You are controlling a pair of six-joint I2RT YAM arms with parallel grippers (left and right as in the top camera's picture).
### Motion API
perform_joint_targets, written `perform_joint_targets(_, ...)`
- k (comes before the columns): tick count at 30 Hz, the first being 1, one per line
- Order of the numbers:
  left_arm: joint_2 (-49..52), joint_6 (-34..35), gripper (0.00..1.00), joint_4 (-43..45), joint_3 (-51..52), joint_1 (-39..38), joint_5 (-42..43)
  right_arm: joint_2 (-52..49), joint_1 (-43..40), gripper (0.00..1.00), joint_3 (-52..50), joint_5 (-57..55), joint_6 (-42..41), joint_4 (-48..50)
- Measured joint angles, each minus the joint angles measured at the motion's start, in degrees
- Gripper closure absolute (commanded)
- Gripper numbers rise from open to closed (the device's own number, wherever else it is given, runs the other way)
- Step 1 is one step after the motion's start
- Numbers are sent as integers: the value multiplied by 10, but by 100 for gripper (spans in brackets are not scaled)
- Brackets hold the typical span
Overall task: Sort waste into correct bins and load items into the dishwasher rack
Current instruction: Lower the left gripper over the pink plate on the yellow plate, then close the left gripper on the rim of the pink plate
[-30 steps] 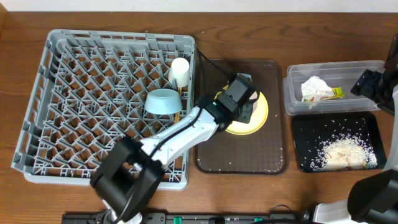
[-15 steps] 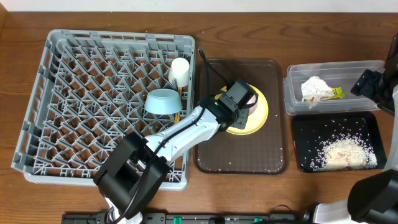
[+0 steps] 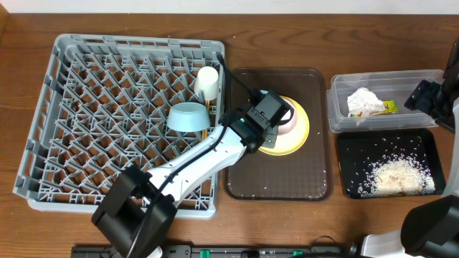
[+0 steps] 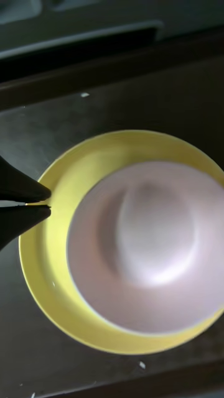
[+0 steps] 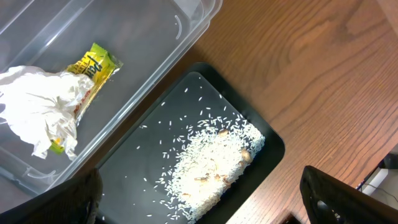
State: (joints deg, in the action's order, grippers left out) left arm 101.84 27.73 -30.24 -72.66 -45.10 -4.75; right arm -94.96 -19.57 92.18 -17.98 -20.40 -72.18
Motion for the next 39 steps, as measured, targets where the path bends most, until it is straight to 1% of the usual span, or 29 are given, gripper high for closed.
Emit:
perform_joint_targets(6,33,17,91,36,25,-8,-4,0,0,1,0,0,0,0)
perform_joint_targets(10,69,22,91,40,30,-9,-4,0,0,1,0,0,0,0)
perform_joint_targets(14,84,23,91,43,31,-9,-4,0,0,1,0,0,0,0)
perform_joint_targets(18,84,23,91,10,30,-9,-4,0,0,1,0,0,0,0)
perform_joint_targets(23,84,23,90,-64,31,-9,-4,0,0,1,0,0,0,0)
perform_joint_targets(27,78,23,83,-118,31,-9,-4,0,0,1,0,0,0,0)
perform_joint_targets(29,71,23,83,-136,31,-9,-4,0,0,1,0,0,0,0)
perform_joint_targets(31,55,24,83,-143,32,-9,-4,0,0,1,0,0,0,0)
perform_joint_targets(32,44,24,79,-143,32,-9,-4,0,0,1,0,0,0,0)
perform_joint_targets(35,0,25,76,-143,31,-9,-5,0,0,1,0,0,0,0)
perform_joint_targets(36,-20,24,74,-141,31,-9,-5,0,0,1,0,0,0,0)
perform_joint_targets(39,-80,23,61,-116,31,-9,-6,0,0,1,0,0,0,0)
